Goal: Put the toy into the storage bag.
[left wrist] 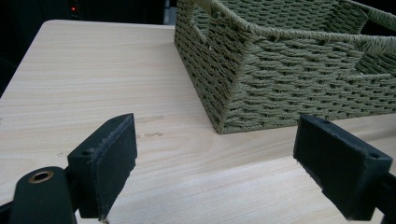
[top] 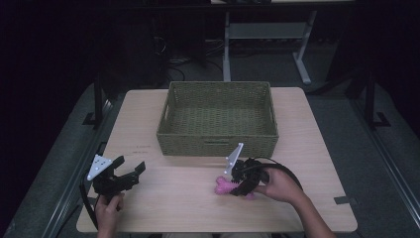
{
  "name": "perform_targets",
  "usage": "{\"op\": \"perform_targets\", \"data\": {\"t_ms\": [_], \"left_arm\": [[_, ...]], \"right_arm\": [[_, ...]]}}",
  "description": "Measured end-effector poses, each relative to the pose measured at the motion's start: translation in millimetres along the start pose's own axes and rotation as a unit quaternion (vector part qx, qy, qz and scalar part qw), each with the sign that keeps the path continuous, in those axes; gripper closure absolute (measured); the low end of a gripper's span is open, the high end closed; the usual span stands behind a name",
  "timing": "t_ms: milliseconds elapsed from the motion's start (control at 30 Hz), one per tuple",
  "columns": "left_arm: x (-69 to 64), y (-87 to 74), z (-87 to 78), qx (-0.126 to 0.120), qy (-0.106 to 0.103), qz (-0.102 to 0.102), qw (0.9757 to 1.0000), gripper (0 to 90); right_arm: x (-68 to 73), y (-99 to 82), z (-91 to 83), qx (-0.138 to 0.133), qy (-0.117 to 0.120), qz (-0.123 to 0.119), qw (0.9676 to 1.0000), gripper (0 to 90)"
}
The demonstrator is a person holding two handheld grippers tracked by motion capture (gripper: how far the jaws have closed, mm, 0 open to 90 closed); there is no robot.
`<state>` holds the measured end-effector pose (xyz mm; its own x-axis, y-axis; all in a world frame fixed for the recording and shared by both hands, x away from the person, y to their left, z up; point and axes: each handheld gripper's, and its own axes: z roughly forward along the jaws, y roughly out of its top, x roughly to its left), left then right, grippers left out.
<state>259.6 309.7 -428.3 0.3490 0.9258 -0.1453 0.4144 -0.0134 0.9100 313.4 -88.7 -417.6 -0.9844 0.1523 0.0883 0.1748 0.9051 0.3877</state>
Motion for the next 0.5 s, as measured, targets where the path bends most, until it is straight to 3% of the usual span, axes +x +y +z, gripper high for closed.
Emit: {"op": "perform_targets", "data": {"t_ms": [500], "left_arm": [[-0.2, -0.3, 0.5, 0.0, 0.0, -0.001, 1.0, 13.0]], "right_arm": [[-15.0, 3.9, -35.5, -0.028, 0.014, 0.003, 0.9995, 57.9]]}}
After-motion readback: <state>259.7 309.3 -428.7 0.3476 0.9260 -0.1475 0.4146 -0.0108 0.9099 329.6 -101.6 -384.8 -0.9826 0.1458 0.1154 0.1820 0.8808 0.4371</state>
